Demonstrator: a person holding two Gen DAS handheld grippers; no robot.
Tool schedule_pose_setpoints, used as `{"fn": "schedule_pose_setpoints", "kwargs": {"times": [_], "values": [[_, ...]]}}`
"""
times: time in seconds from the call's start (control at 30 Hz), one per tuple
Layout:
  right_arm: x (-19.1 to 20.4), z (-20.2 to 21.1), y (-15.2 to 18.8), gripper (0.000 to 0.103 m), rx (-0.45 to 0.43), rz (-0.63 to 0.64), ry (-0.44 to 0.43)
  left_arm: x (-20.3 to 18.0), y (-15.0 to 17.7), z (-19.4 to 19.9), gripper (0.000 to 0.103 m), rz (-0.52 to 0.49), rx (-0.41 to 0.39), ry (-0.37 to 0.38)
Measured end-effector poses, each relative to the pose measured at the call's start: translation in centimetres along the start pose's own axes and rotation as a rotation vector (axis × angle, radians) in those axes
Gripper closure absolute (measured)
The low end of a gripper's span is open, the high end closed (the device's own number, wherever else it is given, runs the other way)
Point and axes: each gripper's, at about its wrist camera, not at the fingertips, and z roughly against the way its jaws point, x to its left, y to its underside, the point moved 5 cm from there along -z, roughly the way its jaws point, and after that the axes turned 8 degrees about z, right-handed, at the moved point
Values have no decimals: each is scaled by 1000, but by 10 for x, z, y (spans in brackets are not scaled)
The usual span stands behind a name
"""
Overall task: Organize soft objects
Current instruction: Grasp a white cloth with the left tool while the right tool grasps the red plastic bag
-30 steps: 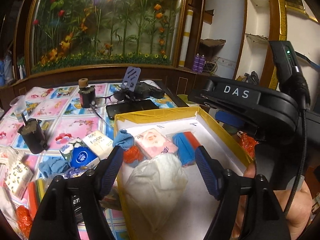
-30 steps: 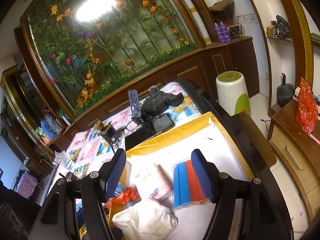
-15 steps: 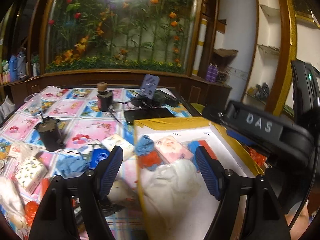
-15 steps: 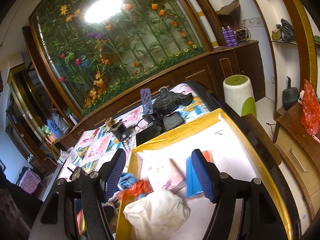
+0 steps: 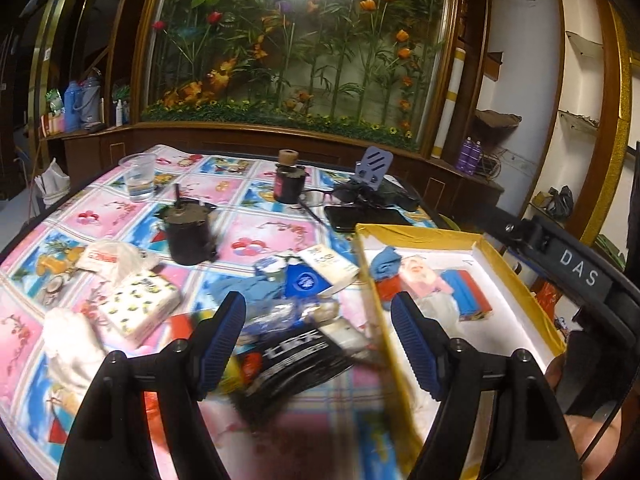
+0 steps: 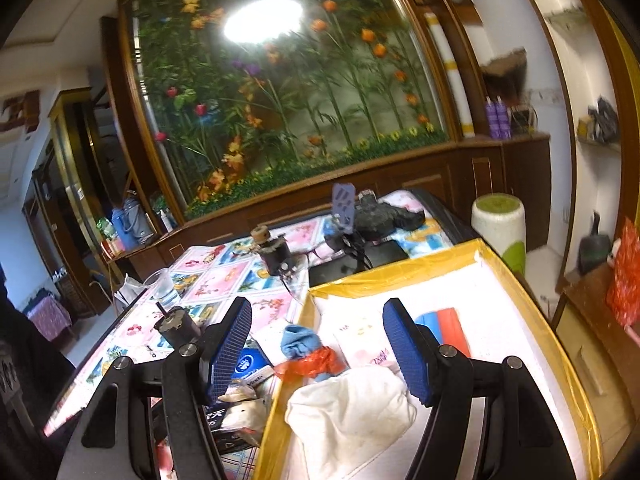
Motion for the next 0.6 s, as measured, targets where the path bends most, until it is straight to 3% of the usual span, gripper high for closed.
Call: {"fn": "schedule_pose_setpoints", "kwargs": {"times": [0.2,0.3,0.47,0.6], "values": [[37,26,0,19,-132,141,-5,42,2,27,29,7,-14,-52],[63,36,6,15,-166,204,-56,79,-3,44,29,24,-42,-111],[105,32,24,15,-82,226,-244,150,-10,51,24,121,11,-193],[137,22,43,15,21,232,-410,198,-1,38,23,185,126,-265]]}}
